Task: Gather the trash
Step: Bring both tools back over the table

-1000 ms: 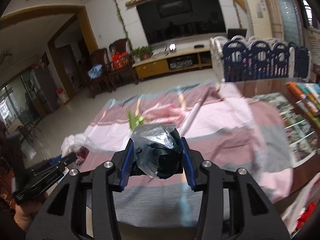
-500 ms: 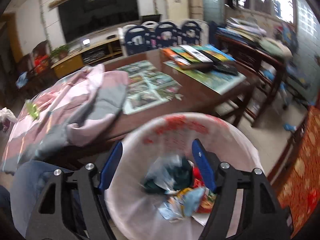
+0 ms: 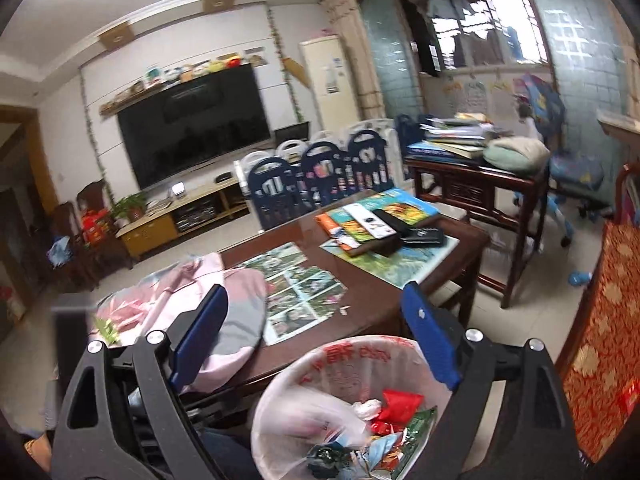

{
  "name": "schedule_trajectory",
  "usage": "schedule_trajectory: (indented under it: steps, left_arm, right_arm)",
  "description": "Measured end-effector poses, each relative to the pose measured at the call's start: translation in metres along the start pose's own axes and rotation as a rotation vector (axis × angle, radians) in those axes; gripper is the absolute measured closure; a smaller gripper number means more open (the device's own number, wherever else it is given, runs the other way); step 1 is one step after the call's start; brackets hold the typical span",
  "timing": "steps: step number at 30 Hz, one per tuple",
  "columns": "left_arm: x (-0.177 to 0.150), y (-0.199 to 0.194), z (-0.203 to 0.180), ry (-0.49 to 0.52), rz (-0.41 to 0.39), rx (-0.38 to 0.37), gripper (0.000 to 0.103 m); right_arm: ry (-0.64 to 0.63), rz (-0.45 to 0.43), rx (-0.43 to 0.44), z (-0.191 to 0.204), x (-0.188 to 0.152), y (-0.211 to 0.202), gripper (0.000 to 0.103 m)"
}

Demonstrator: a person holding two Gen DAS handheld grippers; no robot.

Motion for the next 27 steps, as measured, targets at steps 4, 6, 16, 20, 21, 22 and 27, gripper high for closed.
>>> schedule_trajectory:
  steps: [4, 6, 16, 20, 21, 22, 27]
  left_arm:
    - [-0.013, -0.053, 0.046, -0.097, -0.103, 0.045, 0.01]
    - [-0.026, -0.095, 0.079, -0.119, -0.181, 0.149, 0.009]
    - [-0.109, -0.229, 0.253, -0.375, -0.306, 0.581, 0.008]
    - [-0.14, -0.245, 0.293, -0.406, -0.3, 0.658, 0.008]
    - [-0.145, -0.246, 0.303, -0.42, -0.29, 0.674, 0.008]
    - [-0.147, -0.247, 0.31, -0.432, -0.288, 0.675, 0.008]
    - [-0.142, -0.241, 0.326, -0.453, -0.312, 0.636, 0.008]
  right_arm:
    - [-0.06, 0.05, 0.061, 0.029, -0.019, 0.01, 0.015]
    - [-0.082, 0.09, 0.102, 0.053, -0.032, 0.019, 0.015]
    - [-0.248, 0.152, 0.383, 0.254, -0.067, 0.045, 0.015]
    - [-0.209, 0.21, 0.478, 0.33, -0.066, 0.06, 0.015]
    - [-0.197, 0.23, 0.5, 0.348, -0.065, 0.064, 0.015]
    - [-0.18, 0.239, 0.529, 0.363, -0.066, 0.068, 0.015]
    - [-0.323, 0.257, 0.395, 0.403, -0.111, 0.101, 0.015]
Point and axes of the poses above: each gripper's, at about its wrist camera, not at the fingertips, and y roughly the way its jaws point, z to its left, x to its top, the point moved 2 cm from there along y, roughly the way its jaws point, and after that the axes turned 13 degrees about -x, right-handed, at the moved point
